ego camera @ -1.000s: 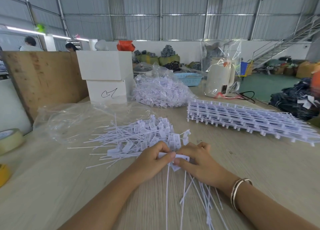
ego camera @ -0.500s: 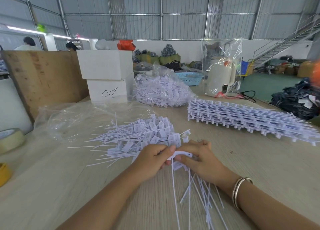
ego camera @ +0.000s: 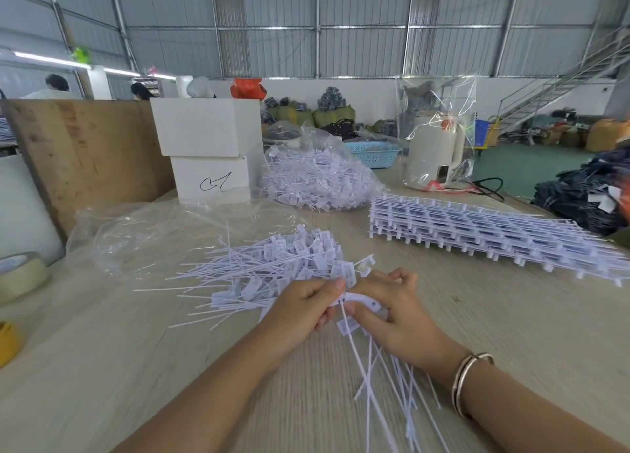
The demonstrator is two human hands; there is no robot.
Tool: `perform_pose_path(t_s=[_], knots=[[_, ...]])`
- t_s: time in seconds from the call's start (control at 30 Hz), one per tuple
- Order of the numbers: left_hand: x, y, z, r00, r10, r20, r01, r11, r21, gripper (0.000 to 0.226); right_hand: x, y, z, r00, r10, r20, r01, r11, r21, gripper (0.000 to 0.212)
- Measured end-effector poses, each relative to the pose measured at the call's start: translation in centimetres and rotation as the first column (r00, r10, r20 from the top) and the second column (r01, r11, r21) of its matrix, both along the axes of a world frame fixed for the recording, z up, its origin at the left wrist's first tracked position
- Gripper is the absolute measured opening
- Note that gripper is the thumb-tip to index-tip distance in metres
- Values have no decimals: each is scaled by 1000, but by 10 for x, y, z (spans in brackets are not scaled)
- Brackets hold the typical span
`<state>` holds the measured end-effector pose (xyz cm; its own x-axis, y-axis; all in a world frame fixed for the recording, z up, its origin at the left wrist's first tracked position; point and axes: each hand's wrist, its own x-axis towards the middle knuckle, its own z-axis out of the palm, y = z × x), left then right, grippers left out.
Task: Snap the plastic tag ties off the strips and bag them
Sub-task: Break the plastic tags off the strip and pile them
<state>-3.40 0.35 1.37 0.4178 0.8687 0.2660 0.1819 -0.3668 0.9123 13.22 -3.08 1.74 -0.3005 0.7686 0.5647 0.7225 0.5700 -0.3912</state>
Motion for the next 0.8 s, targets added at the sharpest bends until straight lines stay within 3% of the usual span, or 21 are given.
perform_pose_path(t_s=[0.13,0.17,0.27,0.33,0.43,0.57,0.63,0.73,0.8], knots=[[-2,3,0,995,78,-69,-74,995,62,38,15,2,2,952,-87,-295,34,983,-181,24],[-2,5,-2,987,111,-117,-95,987,130,38,19,4,2,954,-124,-272,63,973,-220,25],[3,7,-8,907,302,-293,-174,903,394,46,23,15,-5,966,-258,-1,252,943,-219,19],[9,5,-5,855,410,-317,-233,850,472,38,20,20,-10,939,-327,107,341,925,-166,14],[14,3,-1,810,491,-321,-298,815,497,32,18,23,-12,919,-376,118,389,915,-108,20],[6,-2,3,733,560,-385,-263,756,599,29,29,18,2,894,-445,54,447,892,-65,17],[0,-6,6,638,604,-477,-183,721,668,37,42,9,14,870,-469,151,492,846,-207,34],[-6,-12,9,471,591,-655,-114,777,619,56,58,-7,29,820,-417,391,566,691,-449,48],[-5,-17,8,449,520,-726,-65,830,554,59,62,-12,34,837,-324,441,537,639,-550,48]])
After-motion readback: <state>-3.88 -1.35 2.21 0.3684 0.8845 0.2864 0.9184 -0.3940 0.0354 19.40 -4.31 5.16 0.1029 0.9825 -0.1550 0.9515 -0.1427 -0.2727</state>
